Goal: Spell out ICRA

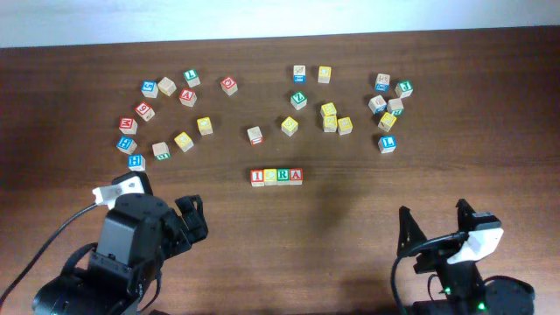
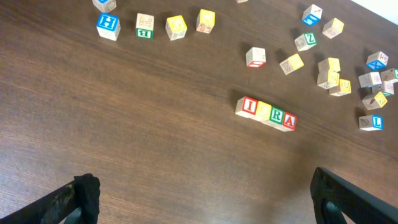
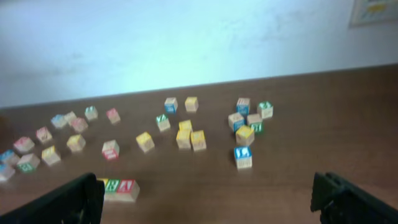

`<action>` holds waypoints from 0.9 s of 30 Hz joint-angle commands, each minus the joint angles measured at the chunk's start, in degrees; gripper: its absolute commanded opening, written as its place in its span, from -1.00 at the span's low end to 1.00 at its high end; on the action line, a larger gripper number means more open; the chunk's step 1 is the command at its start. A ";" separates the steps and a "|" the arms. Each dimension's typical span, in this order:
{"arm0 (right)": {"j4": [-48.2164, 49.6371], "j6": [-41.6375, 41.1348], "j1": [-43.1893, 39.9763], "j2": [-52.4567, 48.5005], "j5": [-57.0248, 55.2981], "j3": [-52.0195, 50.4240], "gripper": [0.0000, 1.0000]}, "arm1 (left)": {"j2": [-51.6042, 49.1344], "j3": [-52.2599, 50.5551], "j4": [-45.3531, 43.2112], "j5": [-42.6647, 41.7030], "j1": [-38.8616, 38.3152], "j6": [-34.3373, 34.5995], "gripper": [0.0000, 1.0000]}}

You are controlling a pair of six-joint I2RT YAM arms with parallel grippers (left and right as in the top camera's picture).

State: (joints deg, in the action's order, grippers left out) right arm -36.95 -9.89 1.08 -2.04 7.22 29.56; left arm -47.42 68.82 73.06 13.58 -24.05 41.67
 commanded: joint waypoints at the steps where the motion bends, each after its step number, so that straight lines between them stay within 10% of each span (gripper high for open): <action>1: 6.25 1.79 -0.28 1.81 1.42 -4.98 0.97 | 0.13 -0.33 0.04 0.81 -0.17 0.74 0.99; 27: 39.41 11.02 1.11 1.81 1.16 -23.21 0.97 | 0.13 -0.33 0.04 0.81 -0.17 0.76 0.98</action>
State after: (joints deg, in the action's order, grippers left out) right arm 1.72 0.69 1.91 -0.89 7.66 7.16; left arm -47.42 68.82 73.06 13.58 -24.05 41.67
